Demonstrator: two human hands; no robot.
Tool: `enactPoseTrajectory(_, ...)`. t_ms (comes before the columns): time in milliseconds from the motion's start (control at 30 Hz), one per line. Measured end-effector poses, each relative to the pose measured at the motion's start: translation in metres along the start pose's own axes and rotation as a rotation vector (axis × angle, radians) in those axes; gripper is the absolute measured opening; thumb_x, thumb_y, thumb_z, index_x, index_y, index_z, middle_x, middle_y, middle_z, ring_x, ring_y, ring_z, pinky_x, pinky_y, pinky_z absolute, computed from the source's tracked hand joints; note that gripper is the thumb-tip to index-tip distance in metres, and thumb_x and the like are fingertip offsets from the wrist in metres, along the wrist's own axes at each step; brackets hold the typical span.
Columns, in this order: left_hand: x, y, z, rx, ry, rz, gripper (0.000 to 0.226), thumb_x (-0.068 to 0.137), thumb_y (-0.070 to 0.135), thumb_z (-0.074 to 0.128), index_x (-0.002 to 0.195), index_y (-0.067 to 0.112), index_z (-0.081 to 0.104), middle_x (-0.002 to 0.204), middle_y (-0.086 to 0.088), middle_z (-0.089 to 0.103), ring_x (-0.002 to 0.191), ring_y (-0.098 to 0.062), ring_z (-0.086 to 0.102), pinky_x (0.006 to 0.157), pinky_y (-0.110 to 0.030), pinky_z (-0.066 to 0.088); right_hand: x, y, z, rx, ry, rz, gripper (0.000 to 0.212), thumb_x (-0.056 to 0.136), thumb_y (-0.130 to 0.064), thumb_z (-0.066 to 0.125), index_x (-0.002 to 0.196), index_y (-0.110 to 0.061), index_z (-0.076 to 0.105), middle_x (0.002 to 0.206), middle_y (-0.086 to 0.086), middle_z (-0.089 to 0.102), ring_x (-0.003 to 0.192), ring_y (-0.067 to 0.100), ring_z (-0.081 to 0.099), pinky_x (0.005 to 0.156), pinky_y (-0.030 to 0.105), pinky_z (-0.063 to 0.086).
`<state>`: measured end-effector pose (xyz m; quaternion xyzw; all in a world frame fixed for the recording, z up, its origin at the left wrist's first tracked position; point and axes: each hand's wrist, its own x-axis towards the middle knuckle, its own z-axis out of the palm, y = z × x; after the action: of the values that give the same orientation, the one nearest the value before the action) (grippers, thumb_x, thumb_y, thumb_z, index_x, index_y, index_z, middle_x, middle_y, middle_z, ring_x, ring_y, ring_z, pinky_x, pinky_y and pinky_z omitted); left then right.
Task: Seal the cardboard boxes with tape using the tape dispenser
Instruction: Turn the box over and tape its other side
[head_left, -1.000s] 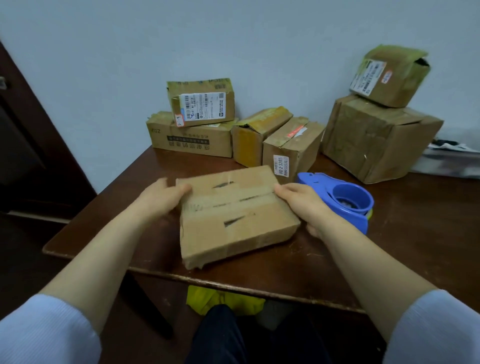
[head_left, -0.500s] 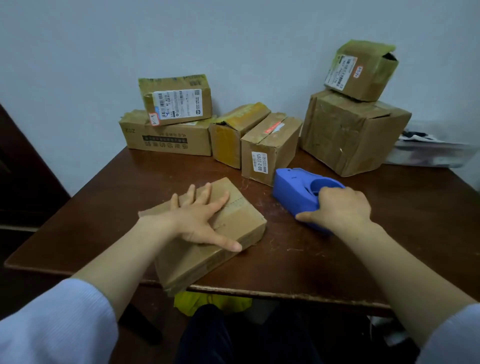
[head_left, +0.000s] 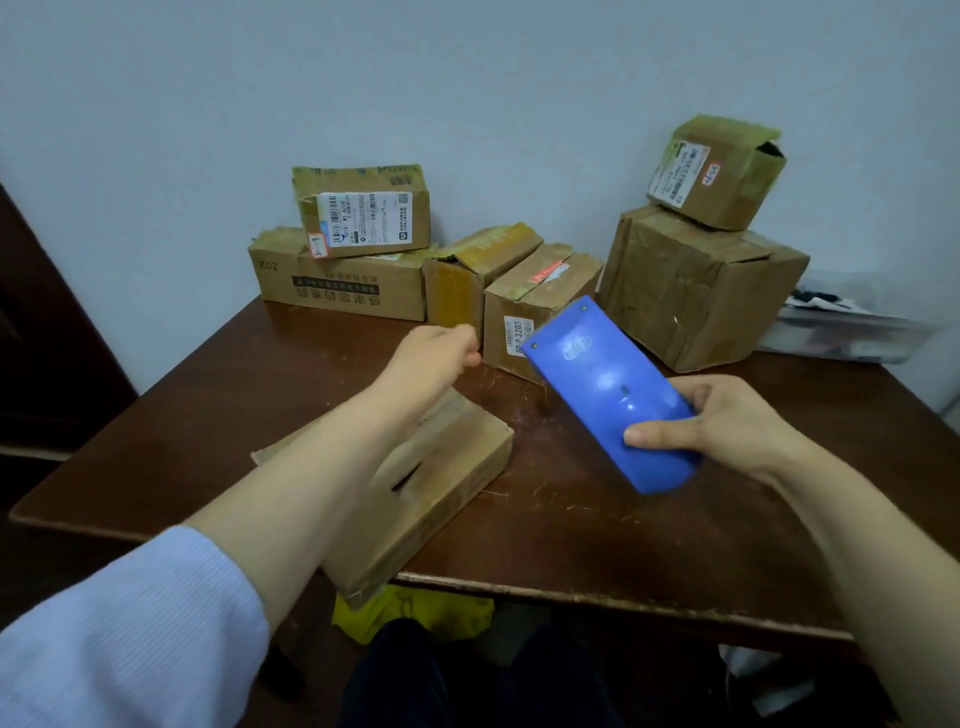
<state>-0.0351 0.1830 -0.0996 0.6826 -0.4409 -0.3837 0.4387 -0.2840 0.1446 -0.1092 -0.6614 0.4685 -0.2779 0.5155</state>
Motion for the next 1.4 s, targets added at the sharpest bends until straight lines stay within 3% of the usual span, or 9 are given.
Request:
enactPoseTrajectory(100,0.001,0.015,0.011,-0.274,-0.060,-0.136,0.038,0.092,0.028,0.038,0.112,0.004,0.060,0.088,-0.006,0.066,0.084,-0.021,0.058,0.074,-0.033,0.046,-0.009,0.007,-0.003,0.143,-0.154,-0.059,0.071,0.022,-0.036,0.097,0.084,-0.007,0.077,0.081,0.011,0.074,0.065,0.017,0.070,0.056,0.024,0.054)
enactPoseTrajectory(200,-0.005,0.021,0.014,-0.225,-0.177,-0.238,0.053,0.093,0.051,0.031,0.093,0.006,0.058,0.069,-0.006,0.058,0.065,-0.019,0.050,0.057,-0.027,0.037,-0.009,0.013,0.000,0.240,-0.178,-0.081,0.075,0.015,-0.037,0.097,0.080,-0.007,0.077,0.081,0.013,0.074,0.066,0.020,0.070,0.056,0.027,0.055)
enactPoseTrajectory(300,-0.006,0.019,0.016,-0.212,-0.215,-0.259,0.054,0.088,0.062,0.039,0.084,0.010,0.055,0.065,-0.003,0.053,0.058,-0.017,0.047,0.050,-0.024,0.032,-0.010,0.012,0.000,0.241,-0.201,-0.107,0.074,0.014,-0.038,0.097,0.079,-0.009,0.078,0.080,0.011,0.074,0.066,0.019,0.070,0.055,0.026,0.055)
enactPoseTrajectory(433,-0.008,0.020,0.015,-0.412,-0.275,-0.231,0.035,0.085,0.046,0.062,0.098,0.013,0.054,0.069,-0.001,0.051,0.055,-0.013,0.047,0.040,-0.018,0.036,-0.010,0.009,0.001,0.182,-0.242,-0.100,0.075,0.019,-0.038,0.097,0.085,-0.009,0.077,0.089,0.015,0.074,0.073,0.023,0.071,0.060,0.028,0.056)
enactPoseTrajectory(633,-0.003,0.017,0.012,-0.449,-0.301,-0.226,0.047,0.080,0.053,0.067,0.105,0.015,0.058,0.074,0.000,0.055,0.065,-0.013,0.049,0.047,-0.020,0.040,-0.008,0.007,0.002,0.223,-0.266,-0.101,0.074,0.020,-0.036,0.097,0.087,-0.010,0.078,0.088,0.013,0.074,0.073,0.023,0.071,0.061,0.029,0.056)
enactPoseTrajectory(833,0.001,0.015,0.007,-0.486,-0.308,-0.256,0.015,0.094,0.022,0.059,0.083,0.012,0.059,0.076,-0.005,0.055,0.057,-0.009,0.043,0.047,-0.015,0.034,-0.010,0.003,0.000,0.266,-0.281,-0.103,0.074,0.020,-0.034,0.097,0.087,-0.008,0.077,0.087,0.014,0.074,0.072,0.025,0.071,0.061,0.029,0.056)
enactPoseTrajectory(1000,0.000,0.018,0.008,-0.513,-0.340,-0.245,0.022,0.081,0.037,0.070,0.081,0.016,0.063,0.071,-0.001,0.059,0.059,-0.010,0.046,0.049,-0.016,0.036,-0.011,-0.002,-0.001,0.261,-0.281,-0.121,0.073,0.021,-0.035,0.097,0.086,-0.009,0.077,0.086,0.012,0.074,0.072,0.023,0.071,0.061,0.029,0.056)
enactPoseTrajectory(1233,0.007,0.013,0.010,-0.603,-0.317,-0.330,0.019,0.094,0.018,0.057,0.077,0.011,0.058,0.077,-0.004,0.051,0.057,-0.008,0.039,0.039,-0.013,0.035,-0.012,-0.009,0.000,0.257,-0.257,-0.134,0.075,0.022,-0.037,0.096,0.088,-0.009,0.077,0.087,0.011,0.074,0.072,0.023,0.071,0.061,0.029,0.056)
enactPoseTrajectory(1400,0.008,0.012,0.010,-0.442,-0.215,-0.200,0.019,0.091,0.002,0.056,0.075,0.009,0.063,0.070,-0.004,0.057,0.060,-0.010,0.045,0.043,-0.016,0.039,-0.015,-0.017,0.003,0.259,-0.239,-0.117,0.073,0.019,-0.043,0.095,0.083,-0.010,0.078,0.082,0.010,0.074,0.066,0.019,0.070,0.057,0.025,0.054)
